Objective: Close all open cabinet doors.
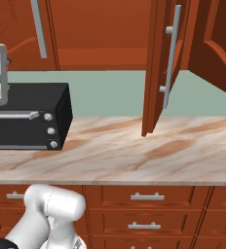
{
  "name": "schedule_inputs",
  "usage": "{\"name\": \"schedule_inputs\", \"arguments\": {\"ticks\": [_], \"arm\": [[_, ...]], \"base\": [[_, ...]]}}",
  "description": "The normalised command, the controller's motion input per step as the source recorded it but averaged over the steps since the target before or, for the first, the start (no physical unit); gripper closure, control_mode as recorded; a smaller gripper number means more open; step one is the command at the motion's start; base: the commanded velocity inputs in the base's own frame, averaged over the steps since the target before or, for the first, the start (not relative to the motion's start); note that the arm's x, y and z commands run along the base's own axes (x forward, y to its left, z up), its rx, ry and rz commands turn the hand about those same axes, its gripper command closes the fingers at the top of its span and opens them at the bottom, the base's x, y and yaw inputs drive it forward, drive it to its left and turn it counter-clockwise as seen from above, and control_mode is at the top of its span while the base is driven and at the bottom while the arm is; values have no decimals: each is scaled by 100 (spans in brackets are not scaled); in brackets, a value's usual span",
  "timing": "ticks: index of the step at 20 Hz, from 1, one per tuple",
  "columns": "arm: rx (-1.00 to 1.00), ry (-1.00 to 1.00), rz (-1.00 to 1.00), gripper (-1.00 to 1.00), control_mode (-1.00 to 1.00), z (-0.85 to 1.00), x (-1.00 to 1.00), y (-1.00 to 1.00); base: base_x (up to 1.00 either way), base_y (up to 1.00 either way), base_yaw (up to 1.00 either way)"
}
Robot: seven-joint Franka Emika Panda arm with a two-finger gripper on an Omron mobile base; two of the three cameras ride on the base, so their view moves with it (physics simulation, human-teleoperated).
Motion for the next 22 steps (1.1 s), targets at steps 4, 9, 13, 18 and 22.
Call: {"name": "schedule_inputs", "arguments": {"ticks": [4, 9, 13, 18, 22], "arm": [[11, 21, -22, -100, -100, 19, -37, -53], [6, 20, -37, -100, -100, 10, -27, -53], [2, 12, -42, -100, -100, 2, -21, -50], [0, 4, -30, -100, -100, 0, -31, -59], [0, 2, -4, -100, -100, 0, -62, -69]], "base": [[0, 0, 0], [0, 0, 0], [0, 0, 0], [0, 0, 0], [0, 0, 0]]}}
